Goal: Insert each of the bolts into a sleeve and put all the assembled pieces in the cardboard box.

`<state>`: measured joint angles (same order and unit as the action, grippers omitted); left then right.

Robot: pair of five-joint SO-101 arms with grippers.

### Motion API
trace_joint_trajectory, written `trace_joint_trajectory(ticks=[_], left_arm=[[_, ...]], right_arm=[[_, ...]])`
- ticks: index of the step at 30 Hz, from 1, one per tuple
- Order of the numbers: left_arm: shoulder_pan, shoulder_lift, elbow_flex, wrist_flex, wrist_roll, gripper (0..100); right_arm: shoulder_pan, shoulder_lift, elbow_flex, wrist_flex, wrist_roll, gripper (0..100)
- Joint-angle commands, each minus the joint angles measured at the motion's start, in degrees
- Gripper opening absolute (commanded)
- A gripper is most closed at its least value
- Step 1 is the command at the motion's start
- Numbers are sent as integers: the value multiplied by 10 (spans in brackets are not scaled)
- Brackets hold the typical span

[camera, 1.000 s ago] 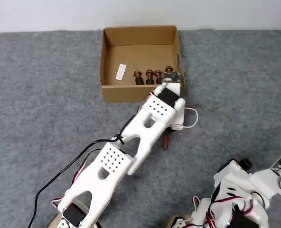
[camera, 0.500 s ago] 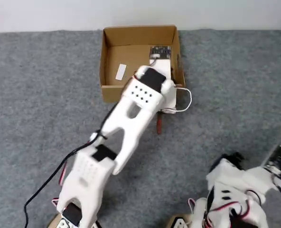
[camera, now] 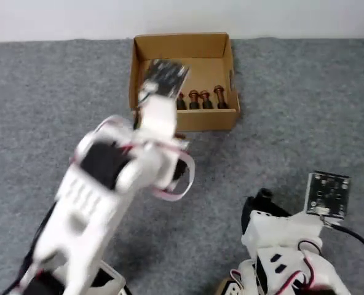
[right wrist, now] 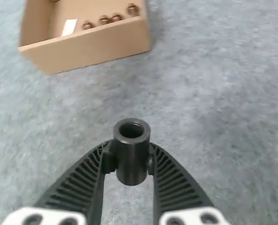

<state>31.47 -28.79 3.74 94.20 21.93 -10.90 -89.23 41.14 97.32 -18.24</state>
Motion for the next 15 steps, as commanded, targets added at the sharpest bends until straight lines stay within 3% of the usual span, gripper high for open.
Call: trace_joint_trajectory(ticks=[1,8,15], left_arm=[[-5,-169,140,-79,-30,5],[-4,-399,378,-250,-79,5],[-2,-519,480,-370,-105,5]], right_arm=[[-39,-1,16,-40,-6,8],[-139,-1,92,-132,-4,8],[-242,-1,116,-182,-2,8]])
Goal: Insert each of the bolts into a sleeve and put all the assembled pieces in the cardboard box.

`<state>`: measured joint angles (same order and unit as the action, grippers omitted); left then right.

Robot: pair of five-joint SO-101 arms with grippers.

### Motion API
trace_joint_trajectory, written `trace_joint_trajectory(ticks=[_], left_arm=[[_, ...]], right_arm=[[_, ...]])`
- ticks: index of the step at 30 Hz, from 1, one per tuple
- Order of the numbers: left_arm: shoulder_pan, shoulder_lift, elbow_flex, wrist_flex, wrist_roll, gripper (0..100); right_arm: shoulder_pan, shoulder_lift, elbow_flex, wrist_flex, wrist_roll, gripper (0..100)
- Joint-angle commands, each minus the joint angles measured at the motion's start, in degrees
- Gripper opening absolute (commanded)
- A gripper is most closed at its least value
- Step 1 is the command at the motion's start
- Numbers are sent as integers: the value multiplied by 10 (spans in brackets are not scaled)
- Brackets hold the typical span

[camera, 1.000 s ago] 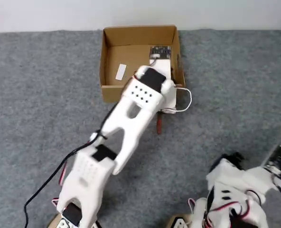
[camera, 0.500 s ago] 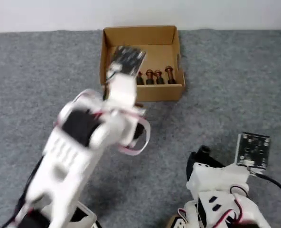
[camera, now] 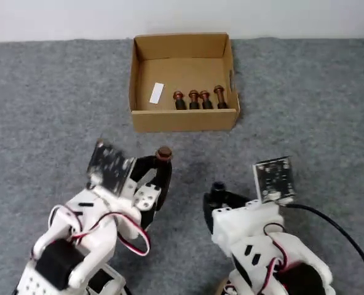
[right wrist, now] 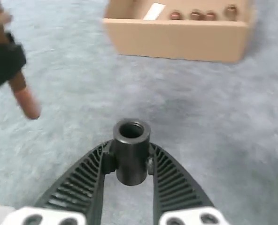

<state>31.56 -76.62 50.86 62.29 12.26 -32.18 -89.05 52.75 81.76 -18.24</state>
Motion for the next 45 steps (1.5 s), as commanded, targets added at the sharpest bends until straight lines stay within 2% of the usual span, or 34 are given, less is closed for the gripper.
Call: trace_joint_trajectory(ticks=[1,6,8,13,20,25,28,30,42,45], left_arm=[[-3,-51,13,-60,-8,5],[-3,-84,22,-91,-5,5],[-3,-91,20,-101,18,5],[-1,-101,16,-117,97,5],[-1,-101,17,-115,118,5],[38,-101,16,-105,120,5],[69,-100,16,-98,166,5],[71,-98,18,-101,184,5],[72,-101,60,-103,185,5],[71,-102,81,-127,185,5]], right_arm=[[-42,-3,5,-28,-2,8],[-105,-2,25,-29,3,8],[-117,-2,31,-41,30,8],[-120,0,40,-93,95,8],[-122,2,40,-118,156,8],[-122,3,40,-118,178,8],[-122,3,40,-130,188,8],[-122,3,40,-135,197,8],[-122,1,37,-155,207,8],[-122,2,37,-166,207,8]])
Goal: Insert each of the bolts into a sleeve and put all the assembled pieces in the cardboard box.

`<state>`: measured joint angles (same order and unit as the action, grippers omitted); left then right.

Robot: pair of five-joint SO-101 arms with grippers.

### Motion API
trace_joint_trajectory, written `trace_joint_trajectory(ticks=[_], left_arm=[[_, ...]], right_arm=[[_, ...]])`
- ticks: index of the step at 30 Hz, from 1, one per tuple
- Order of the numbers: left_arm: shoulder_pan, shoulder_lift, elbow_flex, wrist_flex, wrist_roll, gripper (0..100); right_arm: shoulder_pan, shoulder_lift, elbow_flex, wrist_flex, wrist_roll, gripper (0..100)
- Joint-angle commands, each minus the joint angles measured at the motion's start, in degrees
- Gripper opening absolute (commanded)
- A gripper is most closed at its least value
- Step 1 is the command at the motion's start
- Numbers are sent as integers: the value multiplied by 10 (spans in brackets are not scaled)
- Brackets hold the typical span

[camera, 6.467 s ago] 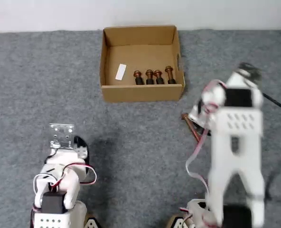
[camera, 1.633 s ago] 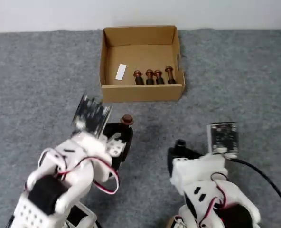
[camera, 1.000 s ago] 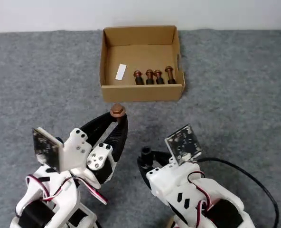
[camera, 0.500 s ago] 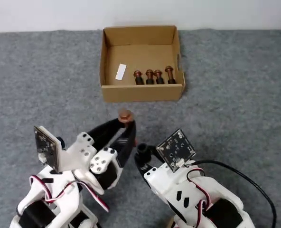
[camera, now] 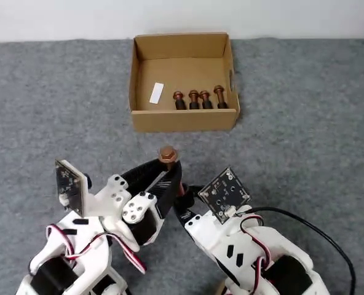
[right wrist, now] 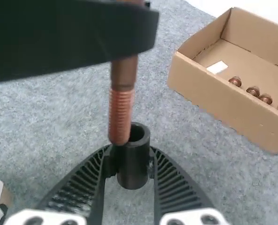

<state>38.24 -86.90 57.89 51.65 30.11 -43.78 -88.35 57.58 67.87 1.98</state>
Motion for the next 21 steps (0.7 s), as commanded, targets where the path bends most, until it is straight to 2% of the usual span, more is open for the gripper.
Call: trace_joint_trajectory(ticks=[1,12,21], left_arm=[[4,1,16,-33,5,5],[4,1,49,-105,4,5],[-13,1,41,-110,4,5]], right_arm=[[-6,-5,-11,-27,5,8],[-6,-5,-11,-22,5,8],[-6,-5,-11,-22,5,8]])
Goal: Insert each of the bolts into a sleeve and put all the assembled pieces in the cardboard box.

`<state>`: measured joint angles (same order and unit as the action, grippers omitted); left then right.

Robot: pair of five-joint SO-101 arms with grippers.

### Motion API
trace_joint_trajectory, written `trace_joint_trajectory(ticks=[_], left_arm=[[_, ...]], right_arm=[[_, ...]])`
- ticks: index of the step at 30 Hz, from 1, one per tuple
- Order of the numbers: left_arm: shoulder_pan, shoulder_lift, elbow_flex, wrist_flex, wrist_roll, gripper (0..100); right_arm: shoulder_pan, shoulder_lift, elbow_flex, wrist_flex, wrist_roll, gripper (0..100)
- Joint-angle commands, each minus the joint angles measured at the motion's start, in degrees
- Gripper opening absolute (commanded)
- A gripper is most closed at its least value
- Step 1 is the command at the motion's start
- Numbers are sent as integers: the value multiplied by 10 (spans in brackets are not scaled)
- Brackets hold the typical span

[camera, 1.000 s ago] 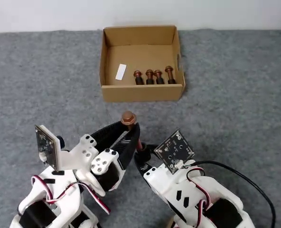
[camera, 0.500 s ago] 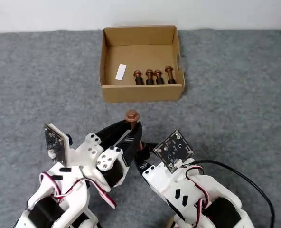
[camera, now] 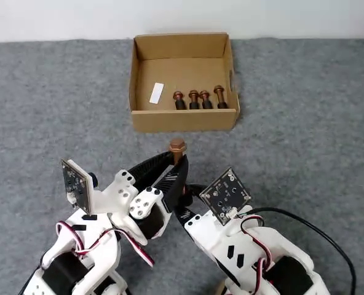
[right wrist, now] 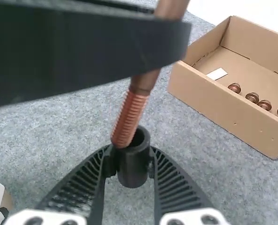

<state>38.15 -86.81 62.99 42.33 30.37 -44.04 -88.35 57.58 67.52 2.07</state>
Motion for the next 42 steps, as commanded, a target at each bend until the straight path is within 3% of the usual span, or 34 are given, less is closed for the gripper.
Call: trace_joint_trajectory(ticks=[1,17,25,31,42], left_arm=[[-20,0,-8,-23,1,5],[-42,0,7,-47,36,5],[-7,4,-32,-45,36,5],[-2,2,-22,-11,36,5],[-4,0,7,-30,34,5]], right_arm=[[-3,-5,-11,-19,4,8],[-3,-5,-11,-19,4,8],[-3,-4,-8,-19,4,8],[-3,-4,-8,-19,4,8],[-3,-4,-8,-19,4,8]])
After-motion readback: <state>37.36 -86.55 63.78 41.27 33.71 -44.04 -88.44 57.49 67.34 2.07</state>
